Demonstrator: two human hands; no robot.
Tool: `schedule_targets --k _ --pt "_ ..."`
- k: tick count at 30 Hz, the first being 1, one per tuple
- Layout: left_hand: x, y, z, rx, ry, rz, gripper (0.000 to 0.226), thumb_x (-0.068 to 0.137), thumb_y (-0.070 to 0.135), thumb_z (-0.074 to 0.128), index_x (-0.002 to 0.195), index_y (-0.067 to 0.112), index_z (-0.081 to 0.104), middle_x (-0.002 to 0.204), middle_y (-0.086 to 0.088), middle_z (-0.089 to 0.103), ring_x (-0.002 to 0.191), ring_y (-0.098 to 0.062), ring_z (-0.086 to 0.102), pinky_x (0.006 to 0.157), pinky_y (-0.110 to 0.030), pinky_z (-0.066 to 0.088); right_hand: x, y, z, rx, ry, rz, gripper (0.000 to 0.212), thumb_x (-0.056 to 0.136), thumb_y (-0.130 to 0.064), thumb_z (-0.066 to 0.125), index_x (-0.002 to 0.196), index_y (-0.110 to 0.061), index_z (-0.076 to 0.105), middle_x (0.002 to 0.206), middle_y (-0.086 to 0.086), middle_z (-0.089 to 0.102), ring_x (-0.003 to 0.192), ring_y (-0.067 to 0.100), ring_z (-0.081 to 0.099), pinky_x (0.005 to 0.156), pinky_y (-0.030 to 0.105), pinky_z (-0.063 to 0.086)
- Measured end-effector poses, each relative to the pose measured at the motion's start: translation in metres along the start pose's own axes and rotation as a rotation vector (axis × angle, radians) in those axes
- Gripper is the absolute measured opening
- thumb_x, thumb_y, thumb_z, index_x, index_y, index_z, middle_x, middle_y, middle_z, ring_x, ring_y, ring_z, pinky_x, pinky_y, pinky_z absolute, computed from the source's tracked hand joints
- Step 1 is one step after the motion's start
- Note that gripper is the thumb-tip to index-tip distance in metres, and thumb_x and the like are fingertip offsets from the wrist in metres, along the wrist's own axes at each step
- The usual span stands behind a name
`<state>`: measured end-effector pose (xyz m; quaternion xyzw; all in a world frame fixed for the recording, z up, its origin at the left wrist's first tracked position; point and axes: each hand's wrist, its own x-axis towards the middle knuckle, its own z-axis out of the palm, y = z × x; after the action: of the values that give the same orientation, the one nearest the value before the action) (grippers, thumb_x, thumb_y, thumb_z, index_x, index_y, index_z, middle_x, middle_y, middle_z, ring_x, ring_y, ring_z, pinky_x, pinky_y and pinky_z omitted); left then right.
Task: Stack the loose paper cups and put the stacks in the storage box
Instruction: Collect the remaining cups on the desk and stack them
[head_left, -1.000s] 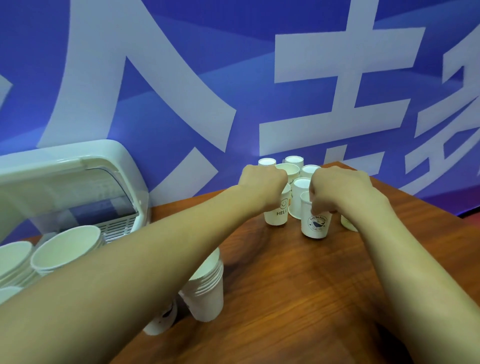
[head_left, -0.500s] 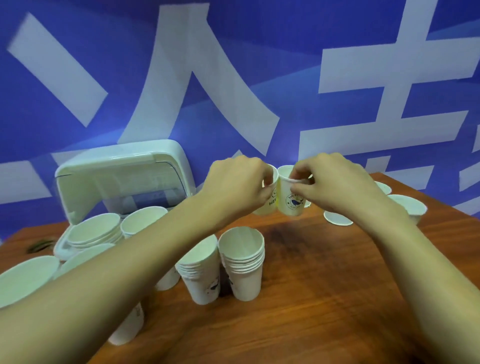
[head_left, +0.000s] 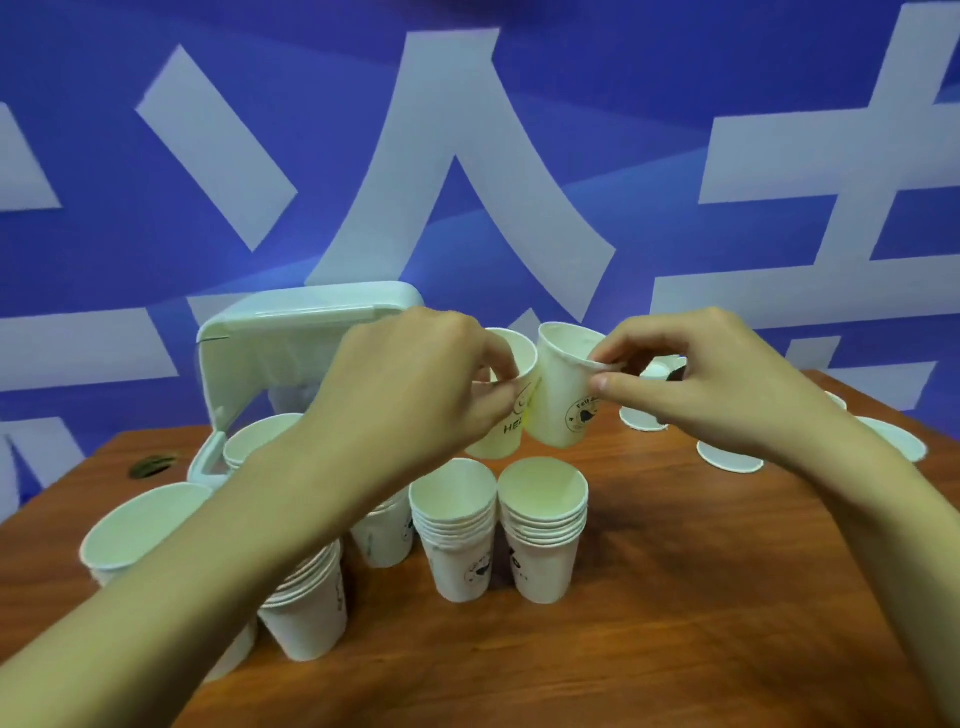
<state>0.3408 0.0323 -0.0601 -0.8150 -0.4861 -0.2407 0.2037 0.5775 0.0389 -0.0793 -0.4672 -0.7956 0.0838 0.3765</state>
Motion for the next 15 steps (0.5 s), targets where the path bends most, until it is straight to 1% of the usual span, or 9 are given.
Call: schedule_targets --k 2,4,6,8,10,13,15 --pt "-0.007 -0.005 -0.005 -0.016 -0.024 -0.038 0.025 0.086 0.059 0.051 0.095 0.043 0.069 0.085 0.016 0.065 0.081 -0.010 0.060 0.059 -0.027 0.044 -0.001 -0.005 0.002 0.031 -0.017 -0.010 0.006 0.087 -0.023 0.075 0.087 -0.029 0.076 0.079 -0.018 0.071 0.082 0.002 0.066 0.063 0.007 0.043" --pt "-0.014 -0.009 -0.006 -0.031 -0.066 -0.073 0.025 0.085 0.060 0.050 0.096 0.045 0.068 0.087 0.018 0.066 0.083 -0.008 0.061 0.064 -0.029 0.048 -0.003 -0.010 0.003 0.045 -0.048 -0.018 0.008 0.087 -0.022 0.075 0.087 -0.029 0.076 0.080 -0.018 0.071 0.082 0.003 0.067 0.062 0.007 0.043" --pt "-0.021 -0.011 -0.009 -0.038 -0.104 -0.107 0.025 0.085 0.060 0.050 0.096 0.047 0.068 0.088 0.020 0.066 0.086 -0.008 0.061 0.068 -0.030 0.050 -0.004 -0.015 0.004 0.038 -0.089 -0.025 0.008 0.087 -0.023 0.074 0.087 -0.031 0.075 0.082 -0.017 0.072 0.083 0.003 0.067 0.062 0.008 0.043" --pt "-0.026 -0.013 -0.010 -0.042 -0.117 -0.128 0.025 0.085 0.061 0.051 0.097 0.047 0.068 0.088 0.020 0.066 0.087 -0.009 0.061 0.068 -0.029 0.049 -0.004 -0.017 0.007 0.018 -0.118 -0.026 0.008 0.087 -0.025 0.074 0.087 -0.033 0.075 0.084 -0.017 0.073 0.085 0.004 0.067 0.064 0.009 0.044" --pt "-0.030 -0.014 -0.009 -0.046 -0.119 -0.130 0.026 0.085 0.061 0.050 0.098 0.047 0.067 0.089 0.020 0.066 0.088 -0.008 0.061 0.067 -0.028 0.048 -0.004 -0.019 0.010 -0.004 -0.131 -0.026 0.008 0.086 -0.026 0.074 0.086 -0.034 0.074 0.084 -0.017 0.072 0.085 0.003 0.067 0.066 0.009 0.044" --pt "-0.032 -0.017 -0.003 -0.055 -0.124 -0.116 0.029 0.086 0.063 0.048 0.101 0.047 0.066 0.093 0.020 0.067 0.092 -0.010 0.062 0.068 -0.028 0.048 -0.003 -0.022 0.013 -0.037 -0.159 -0.024 0.008 0.085 -0.028 0.074 0.086 -0.036 0.074 0.083 -0.021 0.072 0.085 0.002 0.067 0.065 0.009 0.044" --pt "-0.035 -0.020 0.002 -0.040 -0.081 -0.098 0.032 0.085 0.065 0.045 0.103 0.047 0.065 0.095 0.018 0.067 0.094 -0.011 0.063 0.070 -0.028 0.048 -0.003 -0.025 0.016 -0.059 -0.179 -0.022 0.008 0.085 -0.028 0.074 0.087 -0.036 0.075 0.083 -0.024 0.071 0.085 0.001 0.066 0.065 0.008 0.044"
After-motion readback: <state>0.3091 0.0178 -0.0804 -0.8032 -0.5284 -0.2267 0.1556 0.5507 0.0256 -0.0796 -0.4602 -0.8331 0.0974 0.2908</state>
